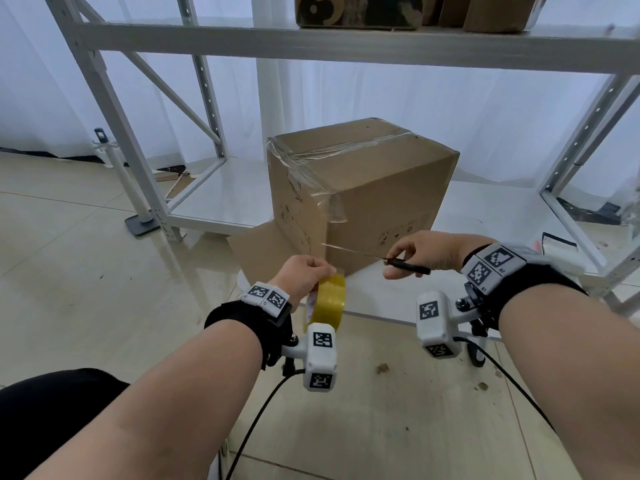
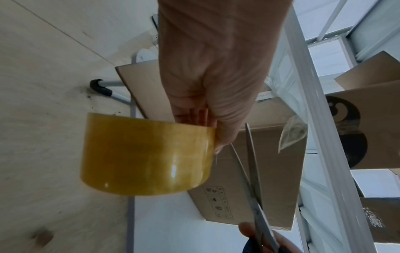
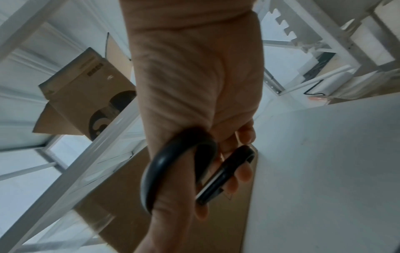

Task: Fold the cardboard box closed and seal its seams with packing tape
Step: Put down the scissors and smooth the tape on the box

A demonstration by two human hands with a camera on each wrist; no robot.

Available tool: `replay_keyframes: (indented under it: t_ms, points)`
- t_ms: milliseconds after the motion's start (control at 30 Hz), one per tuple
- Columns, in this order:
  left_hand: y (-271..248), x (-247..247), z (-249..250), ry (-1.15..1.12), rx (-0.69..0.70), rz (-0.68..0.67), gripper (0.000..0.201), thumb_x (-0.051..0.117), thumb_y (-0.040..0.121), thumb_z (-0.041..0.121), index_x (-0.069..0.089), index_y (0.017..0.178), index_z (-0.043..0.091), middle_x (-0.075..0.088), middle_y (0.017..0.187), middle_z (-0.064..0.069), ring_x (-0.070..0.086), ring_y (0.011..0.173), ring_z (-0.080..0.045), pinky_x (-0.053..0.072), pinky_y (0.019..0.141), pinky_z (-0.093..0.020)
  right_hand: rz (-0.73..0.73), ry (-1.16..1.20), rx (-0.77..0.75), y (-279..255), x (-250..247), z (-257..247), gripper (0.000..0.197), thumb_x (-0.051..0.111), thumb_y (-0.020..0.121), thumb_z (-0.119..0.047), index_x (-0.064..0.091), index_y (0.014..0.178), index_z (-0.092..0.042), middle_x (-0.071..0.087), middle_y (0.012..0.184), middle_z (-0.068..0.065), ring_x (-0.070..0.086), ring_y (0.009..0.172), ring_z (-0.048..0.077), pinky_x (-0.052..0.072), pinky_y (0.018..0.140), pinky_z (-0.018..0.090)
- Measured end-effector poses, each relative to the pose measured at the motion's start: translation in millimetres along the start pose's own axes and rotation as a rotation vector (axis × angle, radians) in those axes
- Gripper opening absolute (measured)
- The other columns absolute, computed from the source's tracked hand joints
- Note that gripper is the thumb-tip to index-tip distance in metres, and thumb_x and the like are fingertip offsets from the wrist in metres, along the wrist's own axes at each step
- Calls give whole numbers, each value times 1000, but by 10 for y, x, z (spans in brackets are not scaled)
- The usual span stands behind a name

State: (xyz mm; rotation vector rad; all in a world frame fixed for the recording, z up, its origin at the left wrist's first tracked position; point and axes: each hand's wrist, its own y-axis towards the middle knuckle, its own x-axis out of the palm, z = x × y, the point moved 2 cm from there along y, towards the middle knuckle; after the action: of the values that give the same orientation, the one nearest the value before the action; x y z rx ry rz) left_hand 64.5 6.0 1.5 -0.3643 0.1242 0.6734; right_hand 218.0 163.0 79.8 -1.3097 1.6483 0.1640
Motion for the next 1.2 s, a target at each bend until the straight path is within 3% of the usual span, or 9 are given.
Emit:
replay_keyframes:
  t_ms: [133, 233, 333, 467, 667, 833, 933, 1100, 1200]
  points:
    - [-1, 145, 42, 122, 112, -74, 13, 67, 85, 13, 63, 95, 7, 62, 92, -5, 58, 83, -17, 50, 73, -26, 75, 1, 111, -125, -38, 423, 41, 74, 75, -49, 64, 105, -21, 67, 99, 18, 58, 74, 17, 46, 74, 29]
    - [-11, 377, 188, 266, 204, -189, 15, 69, 83, 20, 63, 96, 15, 61, 102, -4, 58, 97, -20, 50, 83, -32, 116, -60, 290, -258, -87, 837, 53, 73, 71, -58, 66, 101, -16, 69, 84, 12, 61, 69, 17, 47, 67, 28]
    - [11, 776, 384, 384, 303, -310, 20, 69, 84, 22, 60, 101, 16, 58, 111, -5, 57, 103, -22, 49, 92, -38, 183, -109, 471, -408, -101, 1299, 61, 66, 75, -64, 68, 85, -3, 74, 73, 7, 68, 66, 20, 54, 71, 30]
    - [92, 1441, 573, 783, 576, -378, 19, 60, 90, 23, 57, 108, 16, 47, 120, -1, 52, 101, -19, 43, 91, -31, 346, -208, 611, -566, -16, 1742, 55, 70, 77, -57, 54, 59, -8, 62, 54, 4, 56, 48, 16, 48, 60, 28]
    - [404, 2280, 529, 1246, 963, -528, 22, 51, 91, 9, 57, 113, 6, 44, 133, -9, 49, 115, -29, 39, 97, -41, 376, -157, 634, -439, 151, 2005, 46, 73, 79, -44, 44, 62, -12, 54, 62, 4, 60, 68, 23, 50, 67, 29]
    - [809, 2621, 448, 1390, 904, -535, 33, 53, 87, -1, 56, 115, 15, 30, 141, -6, 48, 115, -31, 46, 91, -46, 320, -137, 618, -306, 236, 2247, 36, 63, 88, -27, 42, 65, -10, 46, 61, 4, 54, 73, 26, 40, 55, 27]
    - [983, 2752, 472, 1376, 874, -561, 36, 52, 86, -5, 56, 115, 15, 27, 143, -8, 48, 113, -30, 48, 89, -42, 257, -126, 597, -227, 282, 2355, 33, 55, 91, -20, 42, 62, -9, 45, 60, 3, 51, 68, 25, 36, 47, 23]
    - [1116, 2942, 497, 1255, 883, -524, 29, 49, 91, 1, 59, 114, 15, 32, 138, -10, 46, 114, -30, 40, 85, -32, 293, 2, 560, -187, 225, 2424, 23, 71, 82, -25, 65, 81, -3, 60, 70, 8, 62, 73, 28, 55, 68, 31]
    - [1162, 2988, 492, 1203, 868, -515, 30, 49, 92, 3, 59, 117, 15, 32, 138, -10, 44, 117, -28, 29, 82, -24, 318, 54, 509, -119, 217, 2379, 22, 74, 81, -29, 70, 87, -8, 67, 85, 8, 63, 75, 24, 57, 75, 36]
